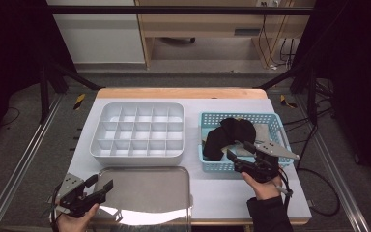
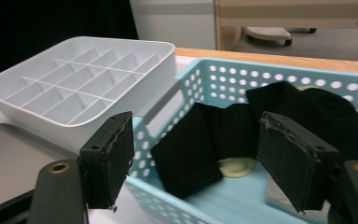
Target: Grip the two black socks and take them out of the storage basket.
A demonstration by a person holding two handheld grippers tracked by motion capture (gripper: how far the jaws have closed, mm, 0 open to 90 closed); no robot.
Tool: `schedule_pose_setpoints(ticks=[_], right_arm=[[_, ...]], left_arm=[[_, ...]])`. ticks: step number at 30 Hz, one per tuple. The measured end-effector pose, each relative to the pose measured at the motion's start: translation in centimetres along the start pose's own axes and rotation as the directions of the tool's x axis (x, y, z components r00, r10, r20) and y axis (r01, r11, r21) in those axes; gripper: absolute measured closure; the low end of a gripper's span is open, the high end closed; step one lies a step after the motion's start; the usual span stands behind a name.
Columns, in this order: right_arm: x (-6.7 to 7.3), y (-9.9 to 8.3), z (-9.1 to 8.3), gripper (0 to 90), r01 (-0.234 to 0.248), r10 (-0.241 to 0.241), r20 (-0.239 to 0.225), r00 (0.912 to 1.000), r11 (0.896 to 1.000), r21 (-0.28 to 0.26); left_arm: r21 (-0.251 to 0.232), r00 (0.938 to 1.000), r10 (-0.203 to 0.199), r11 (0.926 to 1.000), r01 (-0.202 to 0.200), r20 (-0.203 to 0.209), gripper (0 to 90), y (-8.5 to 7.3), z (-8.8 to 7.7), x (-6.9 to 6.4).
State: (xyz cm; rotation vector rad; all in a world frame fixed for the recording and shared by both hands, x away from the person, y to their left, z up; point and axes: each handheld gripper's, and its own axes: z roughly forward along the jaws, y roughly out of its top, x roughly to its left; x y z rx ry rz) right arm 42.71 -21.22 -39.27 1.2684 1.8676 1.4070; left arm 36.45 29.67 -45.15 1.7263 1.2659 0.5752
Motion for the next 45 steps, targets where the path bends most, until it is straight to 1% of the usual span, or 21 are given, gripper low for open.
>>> schedule_pose_setpoints(ticks=[3, 7, 9, 10, 12, 13, 15, 19, 22, 26, 27, 30, 33, 34, 37, 41, 43, 45], right_arm=[[-0.8, 0.3, 0.3, 28.0, 0.006, -0.006, 0.030, 0.9995, 1.000, 0.019], [-1.5, 0.9, 1.0, 29.2, 0.008, -0.010, 0.053, 0.9986, 1.000, 0.029], [-1.8, 1.4, 1.4, 30.3, 0.006, -0.009, 0.057, 0.9984, 0.999, 0.042], [-2.0, 1.7, 1.6, 31.0, 0.016, -0.020, 0.065, 0.9977, 0.999, 0.049], [-2.3, 2.0, 1.7, 33.5, 0.018, -0.023, 0.079, 0.9966, 0.998, 0.057], [-2.5, 2.1, 1.8, 34.4, 0.016, -0.021, 0.077, 0.9968, 0.998, 0.060], [-2.8, 2.4, 2.1, 36.3, 0.017, -0.023, 0.088, 0.9958, 0.998, 0.068], [-3.5, 3.0, 3.0, 39.6, 0.016, -0.026, 0.106, 0.9940, 0.996, 0.088], [-3.8, 3.5, 3.7, 40.8, 0.024, -0.036, 0.123, 0.9917, 0.995, 0.093], [-4.1, 3.9, 4.3, 41.1, 0.027, -0.039, 0.131, 0.9906, 0.995, 0.094], [-4.3, 4.3, 4.8, 41.1, 0.025, -0.038, 0.136, 0.9900, 0.995, 0.095], [-4.6, 4.6, 5.4, 41.2, 0.025, -0.039, 0.145, 0.9887, 0.995, 0.098], [-4.8, 4.9, 6.2, 41.0, 0.027, -0.045, 0.156, 0.9868, 0.993, 0.114], [-4.8, 4.9, 6.5, 41.0, 0.020, -0.039, 0.160, 0.9863, 0.993, 0.119], [-4.8, 5.0, 7.4, 40.4, 0.021, -0.042, 0.170, 0.9845, 0.992, 0.127], [-5.1, 4.8, 8.7, 39.6, -0.013, -0.011, 0.184, 0.9829, 0.992, 0.129], [-5.3, 4.7, 9.2, 39.4, -0.017, -0.010, 0.201, 0.9795, 0.991, 0.131], [-5.6, 4.5, 9.7, 39.2, -0.025, -0.006, 0.214, 0.9769, 0.989, 0.144]], left_arm=[[0.011, 1.0000, 0.001, 0.9999, -0.001, -0.003, 32.7, 0.0, 0.1, 0.3], [0.018, 1.0000, -0.004, 0.9998, 0.004, -0.007, 31.3, -0.1, 0.1, 0.5], [0.024, 0.9999, -0.002, 0.9997, 0.002, -0.013, 30.6, -0.1, 0.1, 0.5], [0.024, 0.9999, -0.002, 0.9997, 0.002, -0.014, 30.6, -0.1, 0.2, 0.5], [0.026, 0.9999, -0.004, 0.9997, 0.005, -0.015, 30.6, -0.1, 0.2, 0.6], [0.028, 0.9999, -0.005, 0.9996, 0.005, -0.016, 30.6, -0.1, 0.2, 0.6], [0.033, 0.9998, -0.006, 0.9994, 0.007, -0.018, 31.0, -0.1, 0.2, 0.7], [0.038, 0.9998, -0.007, 0.9992, 0.008, -0.019, 32.9, -0.2, 0.2, 0.8], [0.041, 0.9997, -0.007, 0.9991, 0.008, -0.021, 34.0, -0.2, 0.3, 0.8], [0.044, 0.9998, -0.004, 0.9990, 0.005, -0.022, 35.2, -0.2, 0.3, 0.9], [0.046, 0.9998, -0.006, 0.9989, 0.007, -0.021, 35.4, -0.2, 0.3, 0.9], [0.048, 0.9997, -0.003, 0.9988, 0.005, -0.024, 35.7, -0.2, 0.3, 1.0], [0.052, 0.9997, -0.004, 0.9986, 0.005, -0.022, 36.0, -0.2, 0.3, 1.0], [0.052, 0.9997, -0.004, 0.9986, 0.005, -0.022, 36.0, -0.2, 0.3, 1.0], [0.052, 0.9997, -0.007, 0.9986, 0.008, -0.022, 36.2, -0.2, 0.3, 1.0], [0.051, 0.9997, -0.009, 0.9986, 0.010, -0.022, 36.4, -0.2, 0.3, 1.1], [0.053, 0.9997, -0.008, 0.9986, 0.010, -0.022, 36.5, -0.2, 0.2, 1.1], [0.054, 0.9997, -0.008, 0.9985, 0.009, -0.021, 36.5, -0.2, 0.2, 1.1]])
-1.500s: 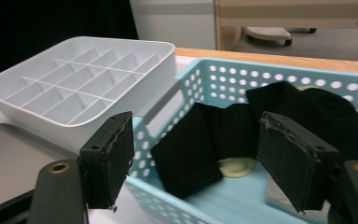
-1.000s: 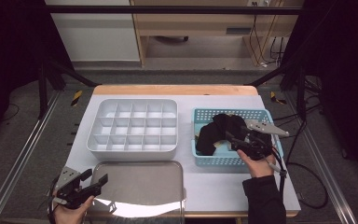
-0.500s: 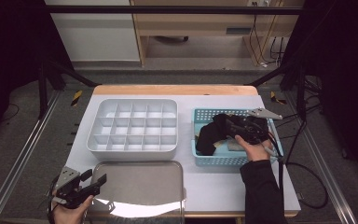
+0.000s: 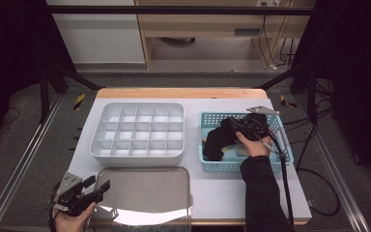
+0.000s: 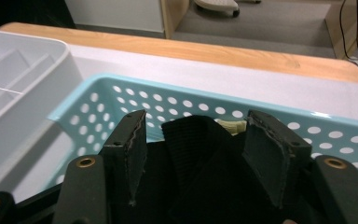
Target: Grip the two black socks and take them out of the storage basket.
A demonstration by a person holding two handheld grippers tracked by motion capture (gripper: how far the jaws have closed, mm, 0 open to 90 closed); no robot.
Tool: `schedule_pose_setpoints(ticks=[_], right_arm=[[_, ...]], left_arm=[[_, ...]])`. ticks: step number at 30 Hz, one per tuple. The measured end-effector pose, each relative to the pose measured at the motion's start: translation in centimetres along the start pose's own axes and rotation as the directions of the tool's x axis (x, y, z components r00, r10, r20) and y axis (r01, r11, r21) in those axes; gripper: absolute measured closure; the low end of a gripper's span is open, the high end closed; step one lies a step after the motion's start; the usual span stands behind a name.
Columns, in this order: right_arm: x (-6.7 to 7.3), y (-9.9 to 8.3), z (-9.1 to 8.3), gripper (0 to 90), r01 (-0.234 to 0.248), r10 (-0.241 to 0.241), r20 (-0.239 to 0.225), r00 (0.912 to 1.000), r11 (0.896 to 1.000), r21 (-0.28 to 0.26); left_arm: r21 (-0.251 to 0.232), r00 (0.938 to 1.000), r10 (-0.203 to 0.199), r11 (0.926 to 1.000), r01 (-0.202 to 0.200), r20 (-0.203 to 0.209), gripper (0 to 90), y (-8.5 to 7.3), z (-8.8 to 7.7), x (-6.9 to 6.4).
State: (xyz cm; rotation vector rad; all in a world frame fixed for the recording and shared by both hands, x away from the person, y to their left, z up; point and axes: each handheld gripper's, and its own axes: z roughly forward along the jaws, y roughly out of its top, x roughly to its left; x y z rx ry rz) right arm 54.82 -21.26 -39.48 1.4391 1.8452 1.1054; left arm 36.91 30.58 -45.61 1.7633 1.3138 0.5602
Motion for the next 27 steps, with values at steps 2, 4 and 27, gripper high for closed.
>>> schedule_pose_setpoints(ticks=[2, 4, 27], right_arm=[[-0.4, -0.1, 0.6, 38.9, -0.007, 0.006, 0.020, 0.9998, 1.000, 0.013], [-0.5, -0.2, 0.9, 38.7, -0.008, 0.008, 0.023, 0.9997, 1.000, 0.013], [-1.1, -1.7, 4.5, 51.0, -0.027, 0.009, 0.119, 0.9929, 0.989, 0.147]], left_arm=[[-0.001, 1.0000, -0.001, 1.0000, 0.001, 0.000, 36.7, 0.0, 0.0, 0.0], [0.002, 1.0000, -0.001, 1.0000, 0.001, 0.000, 36.7, 0.0, 0.0, 0.0], [0.009, 1.0000, -0.001, 1.0000, 0.001, -0.003, 38.7, -0.1, 0.1, 0.1]])
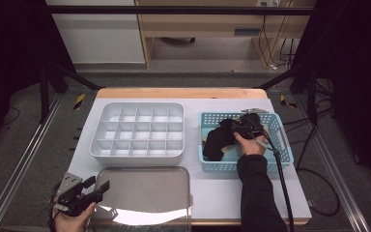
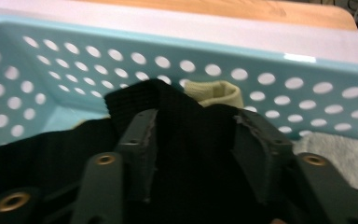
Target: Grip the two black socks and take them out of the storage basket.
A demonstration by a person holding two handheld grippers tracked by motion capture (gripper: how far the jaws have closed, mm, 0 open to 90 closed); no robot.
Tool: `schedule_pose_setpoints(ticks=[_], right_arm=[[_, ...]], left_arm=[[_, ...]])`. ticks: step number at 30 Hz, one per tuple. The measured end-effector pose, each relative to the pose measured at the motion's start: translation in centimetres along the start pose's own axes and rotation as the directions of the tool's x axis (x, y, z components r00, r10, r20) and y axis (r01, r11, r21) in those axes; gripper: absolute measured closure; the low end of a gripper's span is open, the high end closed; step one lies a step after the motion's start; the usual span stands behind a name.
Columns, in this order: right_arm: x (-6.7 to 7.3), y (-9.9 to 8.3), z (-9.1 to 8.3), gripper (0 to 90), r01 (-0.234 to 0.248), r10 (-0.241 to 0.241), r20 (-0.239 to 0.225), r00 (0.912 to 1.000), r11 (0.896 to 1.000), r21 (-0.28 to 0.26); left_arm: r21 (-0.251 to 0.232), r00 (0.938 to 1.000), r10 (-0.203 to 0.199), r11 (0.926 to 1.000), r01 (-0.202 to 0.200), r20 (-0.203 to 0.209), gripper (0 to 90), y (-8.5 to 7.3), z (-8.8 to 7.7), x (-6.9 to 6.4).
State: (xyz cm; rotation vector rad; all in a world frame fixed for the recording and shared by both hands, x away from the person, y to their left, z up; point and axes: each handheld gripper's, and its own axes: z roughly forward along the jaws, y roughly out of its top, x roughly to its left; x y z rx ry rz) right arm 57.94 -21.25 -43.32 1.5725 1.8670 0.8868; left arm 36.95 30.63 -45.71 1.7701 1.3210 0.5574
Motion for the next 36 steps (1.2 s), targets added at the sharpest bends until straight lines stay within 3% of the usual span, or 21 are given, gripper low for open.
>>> schedule_pose_setpoints(ticks=[8, 10, 16, 18, 22, 24, 27, 33, 36], right_arm=[[-0.4, -0.2, 0.2, 77.2, -0.021, 0.021, 0.011, 0.9997, 0.997, 0.069], [-0.4, -0.2, 0.2, 79.0, -0.029, 0.029, 0.002, 0.9996, 0.997, 0.074], [-0.3, 0.0, -0.5, 65.0, -0.019, 0.019, -0.021, 0.9996, 1.000, 0.005], [0.0, 0.3, -1.0, 59.4, -0.011, 0.009, -0.030, 0.9995, 0.998, -0.056], [0.4, 0.8, -1.4, 46.9, -0.001, -0.002, -0.034, 0.9994, 0.996, -0.092], [0.6, 1.0, -1.2, 41.9, 0.017, -0.019, -0.017, 0.9997, 0.996, -0.088], [0.7, 1.1, -0.5, 37.8, -0.003, 0.002, -0.014, 0.9999, 0.997, -0.078], [0.6, 0.5, 1.1, 37.7, 0.004, -0.003, 0.028, 0.9996, 1.000, -0.012], [0.6, 0.5, 1.2, 42.9, 0.002, -0.002, 0.044, 0.9990, 1.000, 0.001]], left_arm=[[0.003, 1.0000, 0.000, 1.0000, 0.000, 0.000, 39.0, 0.0, 0.0, 0.0], [0.002, 1.0000, 0.002, 1.0000, -0.002, -0.001, 39.0, 0.0, 0.0, 0.1], [0.003, 1.0000, 0.000, 1.0000, 0.000, 0.000, 39.0, 0.0, 0.0, 0.0], [0.002, 1.0000, 0.002, 1.0000, -0.002, -0.001, 39.1, 0.0, 0.0, 0.1], [0.003, 1.0000, 0.000, 1.0000, 0.000, 0.001, 39.1, 0.0, 0.0, 0.0], [0.003, 1.0000, 0.000, 1.0000, 0.000, 0.002, 39.2, 0.0, 0.0, 0.0], [0.004, 1.0000, 0.002, 1.0000, -0.002, 0.001, 39.3, 0.0, 0.0, 0.1], [0.007, 1.0000, 0.004, 1.0000, -0.004, 0.003, 39.7, 0.0, 0.1, 0.0], [0.011, 1.0000, 0.006, 0.9999, -0.006, 0.005, 40.1, -0.1, 0.1, 0.1]])
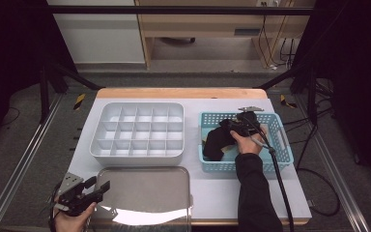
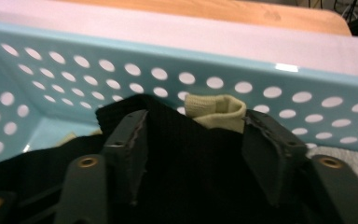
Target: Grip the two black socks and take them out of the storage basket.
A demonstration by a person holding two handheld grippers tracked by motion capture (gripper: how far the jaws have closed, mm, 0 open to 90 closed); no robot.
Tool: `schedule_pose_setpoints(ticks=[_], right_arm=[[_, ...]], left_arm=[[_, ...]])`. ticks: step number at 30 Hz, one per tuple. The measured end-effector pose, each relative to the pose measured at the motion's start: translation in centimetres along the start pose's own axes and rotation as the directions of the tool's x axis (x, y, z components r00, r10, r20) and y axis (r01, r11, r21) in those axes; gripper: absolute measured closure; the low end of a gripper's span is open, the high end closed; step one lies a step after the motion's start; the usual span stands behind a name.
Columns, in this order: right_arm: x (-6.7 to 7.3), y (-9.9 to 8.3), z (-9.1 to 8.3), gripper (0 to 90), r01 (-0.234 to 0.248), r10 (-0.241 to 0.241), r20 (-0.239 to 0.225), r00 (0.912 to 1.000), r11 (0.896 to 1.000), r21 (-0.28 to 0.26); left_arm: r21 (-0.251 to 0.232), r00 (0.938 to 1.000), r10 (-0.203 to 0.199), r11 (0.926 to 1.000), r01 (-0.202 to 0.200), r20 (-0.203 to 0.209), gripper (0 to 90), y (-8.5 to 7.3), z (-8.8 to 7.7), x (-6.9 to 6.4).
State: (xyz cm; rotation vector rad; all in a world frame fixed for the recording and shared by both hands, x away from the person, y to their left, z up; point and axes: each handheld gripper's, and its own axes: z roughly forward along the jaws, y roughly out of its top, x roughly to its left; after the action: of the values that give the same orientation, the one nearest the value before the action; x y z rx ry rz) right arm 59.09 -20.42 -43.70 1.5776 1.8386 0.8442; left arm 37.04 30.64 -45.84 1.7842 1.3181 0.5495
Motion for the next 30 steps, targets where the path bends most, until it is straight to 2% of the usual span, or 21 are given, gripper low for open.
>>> schedule_pose_setpoints(ticks=[4, 10, 12, 15, 19, 23, 24, 25, 27, 30], right_arm=[[-0.2, -0.2, 0.3, 54.2, -0.002, 0.003, -0.007, 1.0000, 0.998, 0.057], [-0.4, -0.2, 0.2, 80.4, -0.026, 0.026, -0.003, 0.9996, 0.993, 0.116], [-0.5, -0.1, 0.0, 86.7, -0.029, 0.030, -0.012, 0.9995, 0.993, 0.115], [-0.4, -0.1, -0.3, 87.9, -0.018, 0.020, -0.024, 0.9995, 0.995, 0.097], [-0.4, 0.0, -0.6, 86.1, -0.013, 0.015, -0.032, 0.9994, 0.998, 0.058], [0.1, 0.1, -0.7, 68.2, 0.001, 0.000, -0.061, 0.9982, 1.000, 0.019], [0.2, 0.1, -0.7, 60.7, 0.007, -0.007, -0.056, 0.9984, 1.000, 0.002], [0.2, 0.2, -0.7, 57.6, 0.005, -0.006, -0.051, 0.9987, 1.000, -0.019], [0.3, 0.4, -0.6, 51.8, 0.000, -0.001, -0.056, 0.9984, 1.000, -0.013], [0.5, 0.6, -0.2, 46.4, 0.020, -0.020, -0.031, 0.9993, 1.000, 0.004]], left_arm=[[-0.002, 1.0000, -0.002, 1.0000, 0.002, 0.001, 40.5, 0.0, 0.0, 0.0], [-0.001, 1.0000, -0.003, 1.0000, 0.003, 0.003, 40.8, 0.0, 0.0, 0.1], [-0.002, 1.0000, -0.005, 1.0000, 0.005, 0.003, 40.8, 0.0, 0.0, 0.1], [-0.004, 1.0000, -0.007, 1.0000, 0.007, 0.002, 40.8, 0.0, -0.1, 0.1], [-0.005, 1.0000, -0.004, 1.0000, 0.004, 0.001, 40.8, 0.0, -0.1, 0.1], [-0.005, 1.0000, -0.008, 1.0000, 0.008, 0.004, 40.8, 0.0, -0.1, 0.1], [-0.006, 1.0000, -0.006, 1.0000, 0.007, 0.004, 40.7, 0.0, -0.1, 0.1], [-0.006, 1.0000, -0.005, 1.0000, 0.005, 0.001, 40.8, 0.0, -0.1, 0.1], [-0.005, 1.0000, -0.006, 1.0000, 0.006, 0.004, 40.8, 0.0, -0.1, 0.1], [-0.002, 1.0000, -0.003, 1.0000, 0.003, 0.004, 40.8, 0.0, 0.0, 0.1]])
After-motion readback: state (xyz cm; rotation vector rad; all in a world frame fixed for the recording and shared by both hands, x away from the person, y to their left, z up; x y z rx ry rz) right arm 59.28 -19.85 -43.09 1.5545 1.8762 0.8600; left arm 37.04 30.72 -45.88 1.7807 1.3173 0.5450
